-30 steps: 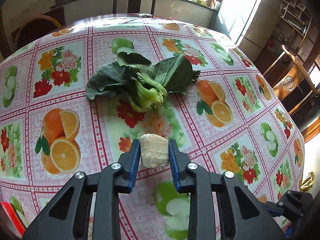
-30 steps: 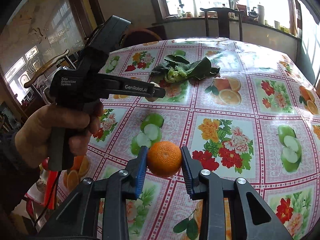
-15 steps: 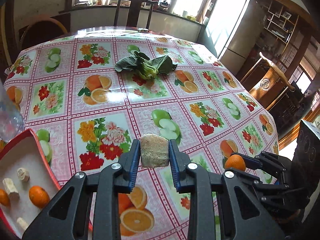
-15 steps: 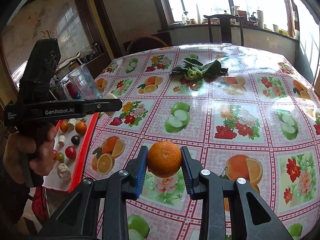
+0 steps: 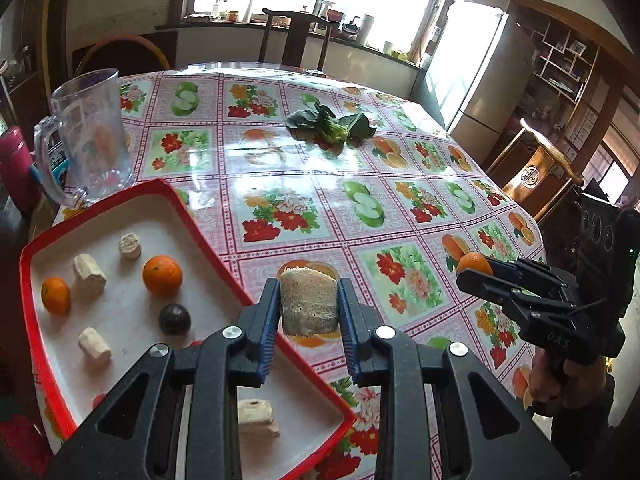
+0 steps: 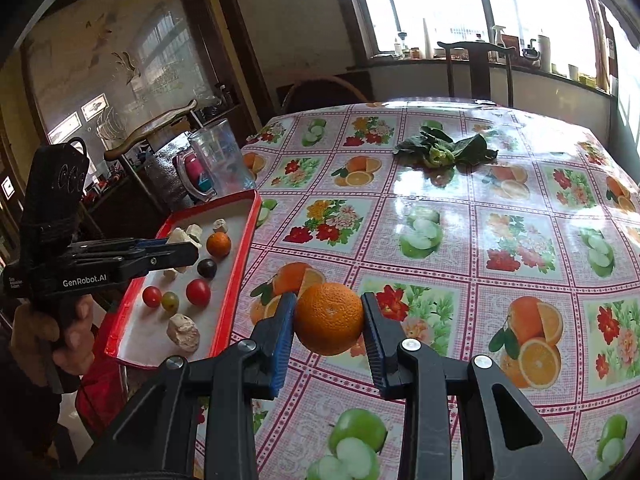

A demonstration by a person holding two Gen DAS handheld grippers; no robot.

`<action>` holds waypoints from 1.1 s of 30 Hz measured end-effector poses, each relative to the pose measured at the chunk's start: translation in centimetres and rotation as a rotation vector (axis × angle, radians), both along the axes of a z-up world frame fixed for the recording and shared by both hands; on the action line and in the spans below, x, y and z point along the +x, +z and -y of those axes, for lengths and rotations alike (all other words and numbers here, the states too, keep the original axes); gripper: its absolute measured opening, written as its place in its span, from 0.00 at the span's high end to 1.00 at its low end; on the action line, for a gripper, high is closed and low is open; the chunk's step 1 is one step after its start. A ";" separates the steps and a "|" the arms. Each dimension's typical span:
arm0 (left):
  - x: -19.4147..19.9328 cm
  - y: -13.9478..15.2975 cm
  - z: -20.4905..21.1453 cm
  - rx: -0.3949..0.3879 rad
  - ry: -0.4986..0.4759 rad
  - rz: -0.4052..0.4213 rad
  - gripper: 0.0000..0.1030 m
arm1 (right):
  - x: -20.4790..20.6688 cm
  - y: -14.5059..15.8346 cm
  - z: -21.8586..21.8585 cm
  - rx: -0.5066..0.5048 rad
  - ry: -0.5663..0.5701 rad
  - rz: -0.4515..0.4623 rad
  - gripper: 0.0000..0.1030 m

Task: Organize fruits
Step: 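Carry the chunk in the left tool and the orange in the right tool to the tray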

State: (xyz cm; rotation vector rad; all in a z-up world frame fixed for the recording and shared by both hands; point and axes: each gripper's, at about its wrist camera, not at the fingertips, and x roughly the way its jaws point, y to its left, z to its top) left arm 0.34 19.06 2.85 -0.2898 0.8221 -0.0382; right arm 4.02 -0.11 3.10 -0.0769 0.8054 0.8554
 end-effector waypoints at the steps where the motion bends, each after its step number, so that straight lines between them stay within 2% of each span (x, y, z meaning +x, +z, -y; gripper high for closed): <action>1: -0.7 -0.1 -0.3 0.002 0.008 0.001 0.75 | -0.3 0.0 -0.3 0.001 0.010 -0.001 0.68; 16: -10.2 -0.7 -4.2 0.019 0.122 -0.005 0.75 | -4.0 0.6 -5.6 0.033 0.142 -0.012 0.68; 27: -13.8 -2.2 -6.6 0.002 0.215 -0.021 0.75 | -5.4 0.5 -9.2 0.056 0.222 -0.025 0.68; 33: -14.2 -3.3 -6.6 -0.017 0.207 -0.040 0.75 | -5.9 -0.3 -11.0 0.048 0.253 -0.032 0.68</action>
